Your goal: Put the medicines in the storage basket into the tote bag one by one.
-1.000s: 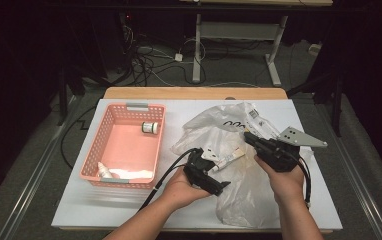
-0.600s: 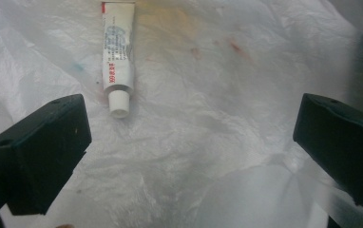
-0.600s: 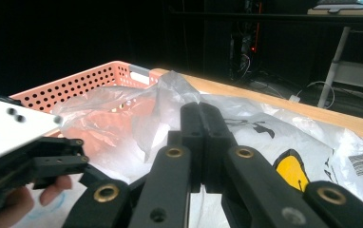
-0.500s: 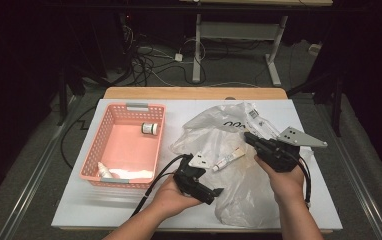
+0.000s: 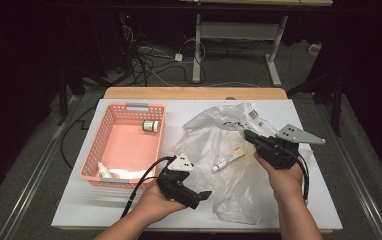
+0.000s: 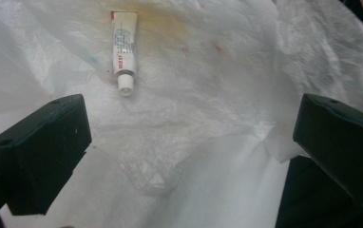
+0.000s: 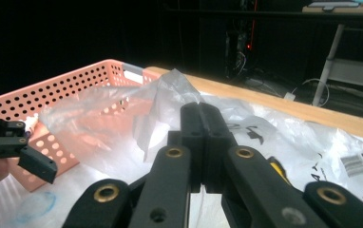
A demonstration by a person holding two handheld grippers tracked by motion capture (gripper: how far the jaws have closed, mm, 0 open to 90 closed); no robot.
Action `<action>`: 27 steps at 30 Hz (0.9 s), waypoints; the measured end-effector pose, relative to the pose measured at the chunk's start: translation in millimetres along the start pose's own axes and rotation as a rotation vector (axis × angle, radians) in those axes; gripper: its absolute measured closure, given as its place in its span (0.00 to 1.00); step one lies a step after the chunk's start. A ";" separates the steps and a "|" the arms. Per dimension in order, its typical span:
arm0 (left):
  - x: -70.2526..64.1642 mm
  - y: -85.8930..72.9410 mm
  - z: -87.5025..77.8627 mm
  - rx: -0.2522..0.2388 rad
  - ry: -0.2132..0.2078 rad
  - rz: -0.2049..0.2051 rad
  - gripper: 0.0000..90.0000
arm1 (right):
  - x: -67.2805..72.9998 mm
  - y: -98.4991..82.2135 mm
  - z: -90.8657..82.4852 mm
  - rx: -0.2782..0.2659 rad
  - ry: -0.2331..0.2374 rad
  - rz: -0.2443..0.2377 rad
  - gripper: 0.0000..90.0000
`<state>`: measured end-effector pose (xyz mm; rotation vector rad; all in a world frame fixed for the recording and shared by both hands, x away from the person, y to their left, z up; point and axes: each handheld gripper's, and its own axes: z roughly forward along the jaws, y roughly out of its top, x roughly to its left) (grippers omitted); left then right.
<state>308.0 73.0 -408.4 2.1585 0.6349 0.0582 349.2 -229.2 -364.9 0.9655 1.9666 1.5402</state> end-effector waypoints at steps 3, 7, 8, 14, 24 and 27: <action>-2.0 -3.3 -9.4 -0.007 0.004 0.005 0.00 | 0.8 -0.8 0.2 0.004 0.005 0.001 1.00; 0.5 -10.3 -19.8 -0.013 0.018 -0.005 0.00 | -1.1 -3.2 -1.0 0.007 0.002 0.003 1.00; 2.2 -12.6 -22.0 -0.016 0.020 -0.015 0.00 | -1.6 -3.3 -2.1 0.005 0.000 0.003 1.00; 9.9 -24.4 -32.0 -0.023 0.049 -0.039 0.00 | -1.5 -3.2 -5.8 -0.001 0.002 -0.002 1.00; 20.8 -34.1 -51.5 -0.055 0.085 -0.065 0.00 | -2.2 -1.5 -9.3 -0.012 0.001 0.001 1.00; 25.2 -36.9 -58.7 -0.058 0.103 -0.073 0.00 | -2.1 -1.9 -9.2 -0.010 0.000 0.003 1.00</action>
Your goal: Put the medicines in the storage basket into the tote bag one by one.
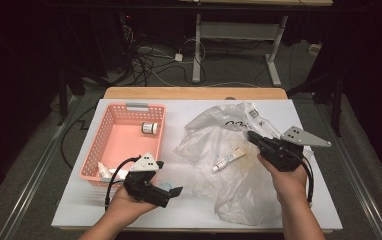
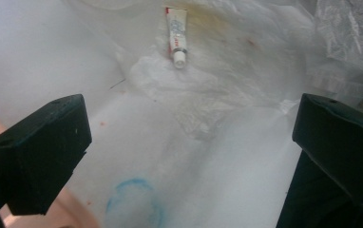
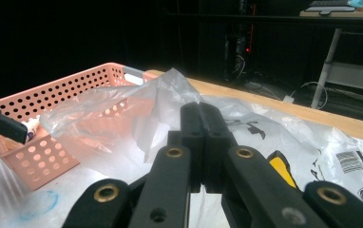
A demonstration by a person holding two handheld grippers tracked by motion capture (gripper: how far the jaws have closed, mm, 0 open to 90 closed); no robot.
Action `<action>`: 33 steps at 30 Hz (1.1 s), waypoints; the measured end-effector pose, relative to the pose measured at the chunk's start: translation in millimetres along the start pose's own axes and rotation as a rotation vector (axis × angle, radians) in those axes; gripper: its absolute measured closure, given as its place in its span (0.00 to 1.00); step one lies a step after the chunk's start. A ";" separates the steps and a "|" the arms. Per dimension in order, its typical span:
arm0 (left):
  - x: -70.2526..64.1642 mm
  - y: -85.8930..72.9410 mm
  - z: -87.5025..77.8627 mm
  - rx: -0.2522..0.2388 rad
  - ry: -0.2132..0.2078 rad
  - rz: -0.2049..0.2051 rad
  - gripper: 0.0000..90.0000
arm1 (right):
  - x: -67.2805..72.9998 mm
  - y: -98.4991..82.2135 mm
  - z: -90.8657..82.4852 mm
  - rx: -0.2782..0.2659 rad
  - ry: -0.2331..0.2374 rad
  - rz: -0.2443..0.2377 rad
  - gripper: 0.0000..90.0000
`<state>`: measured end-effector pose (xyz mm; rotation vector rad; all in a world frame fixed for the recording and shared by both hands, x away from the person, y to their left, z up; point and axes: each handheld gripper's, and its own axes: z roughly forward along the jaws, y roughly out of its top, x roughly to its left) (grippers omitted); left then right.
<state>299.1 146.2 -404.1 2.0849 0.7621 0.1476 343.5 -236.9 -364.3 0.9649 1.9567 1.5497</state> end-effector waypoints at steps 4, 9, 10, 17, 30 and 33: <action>9.4 -3.6 -10.9 -0.011 0.029 -0.019 0.00 | 0.6 -0.1 0.9 0.001 0.003 -0.002 1.00; 21.8 -6.6 -25.3 -0.022 0.078 -0.041 0.00 | 0.0 -1.0 1.5 0.003 0.001 -0.003 1.00; 24.5 -7.2 -28.3 -0.025 0.088 -0.045 0.00 | 0.0 -1.0 1.3 0.005 0.001 -0.001 1.00; 47.0 -11.5 -45.0 -0.036 0.173 -0.100 0.00 | 0.1 -1.6 2.0 0.007 0.002 0.000 1.00; 79.6 -9.7 -44.5 -0.053 0.225 -0.200 0.00 | 0.2 -1.6 1.5 0.006 0.003 0.001 1.00; 83.7 -5.7 -42.4 -0.057 0.236 -0.200 0.00 | 0.3 -1.6 1.8 0.006 0.003 -0.001 1.00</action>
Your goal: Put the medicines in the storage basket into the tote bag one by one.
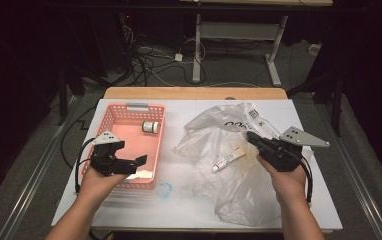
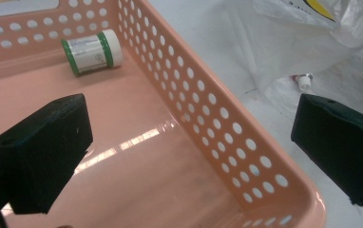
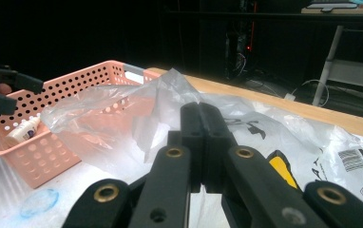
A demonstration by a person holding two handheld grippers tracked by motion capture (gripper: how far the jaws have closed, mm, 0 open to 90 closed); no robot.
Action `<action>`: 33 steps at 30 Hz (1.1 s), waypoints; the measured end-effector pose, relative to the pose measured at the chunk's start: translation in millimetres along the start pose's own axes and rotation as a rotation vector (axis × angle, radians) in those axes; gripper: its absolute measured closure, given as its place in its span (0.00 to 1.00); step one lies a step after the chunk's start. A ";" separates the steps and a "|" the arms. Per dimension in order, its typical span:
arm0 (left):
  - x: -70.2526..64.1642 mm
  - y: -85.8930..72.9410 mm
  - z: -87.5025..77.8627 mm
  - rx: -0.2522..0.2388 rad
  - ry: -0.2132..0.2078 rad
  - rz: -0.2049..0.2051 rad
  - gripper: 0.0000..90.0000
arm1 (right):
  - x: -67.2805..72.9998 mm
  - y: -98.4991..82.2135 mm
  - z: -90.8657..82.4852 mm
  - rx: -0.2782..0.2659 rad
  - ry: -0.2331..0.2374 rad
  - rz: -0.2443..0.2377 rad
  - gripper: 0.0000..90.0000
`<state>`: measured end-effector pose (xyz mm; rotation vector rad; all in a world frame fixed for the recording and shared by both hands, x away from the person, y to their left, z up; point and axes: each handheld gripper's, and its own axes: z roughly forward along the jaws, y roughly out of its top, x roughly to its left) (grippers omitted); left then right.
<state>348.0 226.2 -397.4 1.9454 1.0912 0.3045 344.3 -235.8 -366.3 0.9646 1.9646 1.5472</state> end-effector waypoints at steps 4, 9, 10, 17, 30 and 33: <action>4.3 7.6 5.5 -0.005 -0.001 -0.012 0.00 | 0.2 0.6 -0.7 -0.003 -0.001 -0.001 1.00; 9.4 18.7 15.5 0.010 0.026 -0.020 0.00 | 0.1 1.2 -1.1 -0.007 0.000 0.003 1.00; 10.7 21.2 18.3 0.014 0.034 -0.021 0.00 | 0.0 1.2 -1.3 -0.006 -0.001 0.003 1.00; 21.9 38.5 40.6 0.058 0.076 -0.028 0.00 | -0.2 1.5 -1.6 -0.007 -0.001 0.001 1.00; 43.5 53.1 74.3 0.109 0.121 -0.059 0.00 | -1.3 2.2 -2.9 -0.013 0.001 0.002 1.00; 47.3 55.7 81.5 0.122 0.135 -0.061 0.00 | -1.4 2.3 -3.1 -0.013 0.000 0.006 1.00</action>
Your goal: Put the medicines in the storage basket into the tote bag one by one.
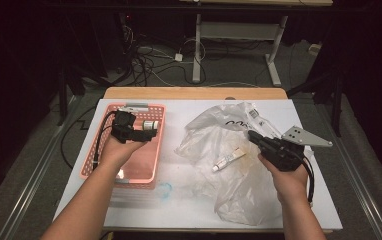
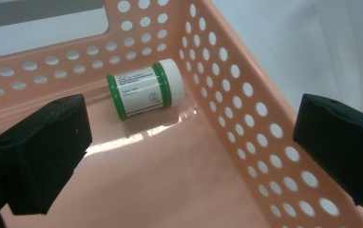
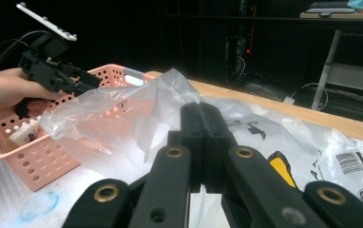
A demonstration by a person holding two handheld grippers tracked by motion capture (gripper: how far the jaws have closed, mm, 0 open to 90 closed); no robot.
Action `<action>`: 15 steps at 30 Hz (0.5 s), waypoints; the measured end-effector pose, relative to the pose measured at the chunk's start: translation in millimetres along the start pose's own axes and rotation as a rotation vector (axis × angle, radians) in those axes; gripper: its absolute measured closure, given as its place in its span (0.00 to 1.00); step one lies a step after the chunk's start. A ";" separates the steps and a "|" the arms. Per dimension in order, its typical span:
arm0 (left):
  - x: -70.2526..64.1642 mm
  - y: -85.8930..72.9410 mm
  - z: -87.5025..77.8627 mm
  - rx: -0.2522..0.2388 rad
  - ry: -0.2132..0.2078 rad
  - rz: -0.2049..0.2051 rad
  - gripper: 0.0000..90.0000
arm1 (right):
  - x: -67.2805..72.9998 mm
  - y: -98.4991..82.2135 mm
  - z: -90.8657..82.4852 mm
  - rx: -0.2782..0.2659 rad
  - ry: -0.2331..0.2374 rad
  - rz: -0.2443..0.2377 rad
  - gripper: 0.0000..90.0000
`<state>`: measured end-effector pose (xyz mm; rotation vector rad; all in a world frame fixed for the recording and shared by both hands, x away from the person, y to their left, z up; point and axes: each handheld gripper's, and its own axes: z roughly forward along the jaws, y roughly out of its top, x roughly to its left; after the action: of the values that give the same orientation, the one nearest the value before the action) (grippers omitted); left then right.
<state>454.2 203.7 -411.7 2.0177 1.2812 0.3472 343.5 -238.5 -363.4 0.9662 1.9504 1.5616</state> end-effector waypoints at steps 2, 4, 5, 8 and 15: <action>2.8 1.9 5.8 0.015 0.004 -0.014 0.00 | -0.3 -0.2 0.0 0.001 0.000 -0.002 1.00; 5.7 3.5 11.2 0.029 0.010 -0.020 0.00 | 0.1 -0.3 -0.1 0.001 -0.001 0.001 1.00; 7.1 4.1 13.8 0.035 0.014 -0.021 0.00 | 0.1 -0.4 -0.3 0.002 0.001 -0.003 1.00; 11.6 6.3 19.3 0.045 0.018 -0.035 0.00 | -0.1 -0.5 -0.3 0.002 0.001 -0.002 1.00; 19.4 10.4 28.6 0.066 0.035 -0.052 0.01 | -0.2 -1.2 0.5 0.004 0.003 -0.003 1.00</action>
<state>486.5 205.9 -427.7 2.0370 1.3804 0.3214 343.8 -238.5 -364.7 0.9633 1.9568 1.5591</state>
